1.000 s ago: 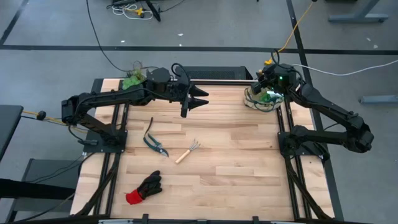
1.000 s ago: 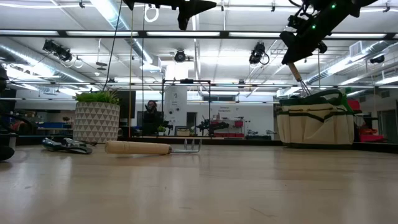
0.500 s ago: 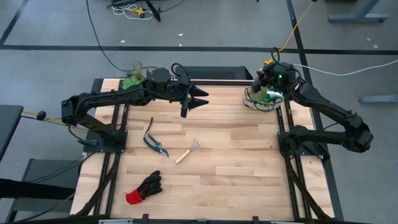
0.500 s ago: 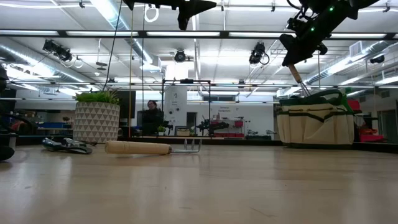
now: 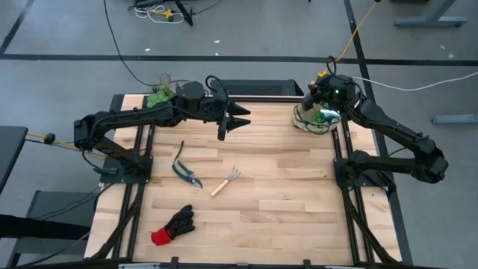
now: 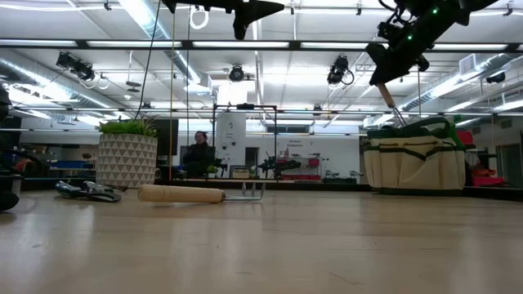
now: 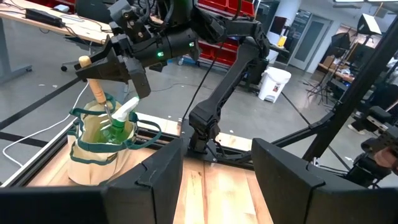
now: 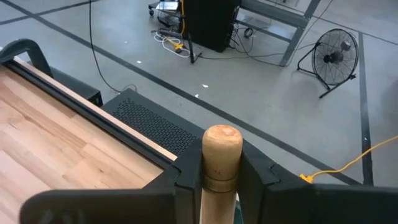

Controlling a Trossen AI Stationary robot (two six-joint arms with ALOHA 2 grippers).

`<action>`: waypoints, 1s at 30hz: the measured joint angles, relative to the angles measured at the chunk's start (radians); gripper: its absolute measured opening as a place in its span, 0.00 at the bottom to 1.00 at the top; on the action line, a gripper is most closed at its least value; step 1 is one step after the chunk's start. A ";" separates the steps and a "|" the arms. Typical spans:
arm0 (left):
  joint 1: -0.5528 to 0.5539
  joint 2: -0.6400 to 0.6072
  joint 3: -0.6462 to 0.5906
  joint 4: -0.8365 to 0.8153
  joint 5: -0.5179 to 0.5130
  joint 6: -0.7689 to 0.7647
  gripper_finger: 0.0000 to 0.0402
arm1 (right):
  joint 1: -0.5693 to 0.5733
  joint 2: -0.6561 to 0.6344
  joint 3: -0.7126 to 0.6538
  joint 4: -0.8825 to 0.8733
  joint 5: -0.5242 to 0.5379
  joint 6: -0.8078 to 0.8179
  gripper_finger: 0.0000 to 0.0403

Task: Pick & Place Garden tools in Gardening bag
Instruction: Put the top brown hand rake into the brown gardening bag

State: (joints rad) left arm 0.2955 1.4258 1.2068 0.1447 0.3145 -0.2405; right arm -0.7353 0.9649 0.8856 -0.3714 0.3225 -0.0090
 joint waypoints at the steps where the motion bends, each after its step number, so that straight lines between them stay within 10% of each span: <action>1: 0.000 0.000 0.000 0.000 0.000 0.000 0.49 | 0.000 0.000 0.000 0.005 0.000 0.000 0.16; 30: 0.000 0.000 0.000 0.000 0.000 0.001 0.49 | 0.000 0.000 0.000 -0.005 -0.025 0.021 0.22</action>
State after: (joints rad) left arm 0.2955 1.4258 1.2068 0.1446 0.3145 -0.2398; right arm -0.7353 0.9649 0.8856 -0.3767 0.2977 0.0123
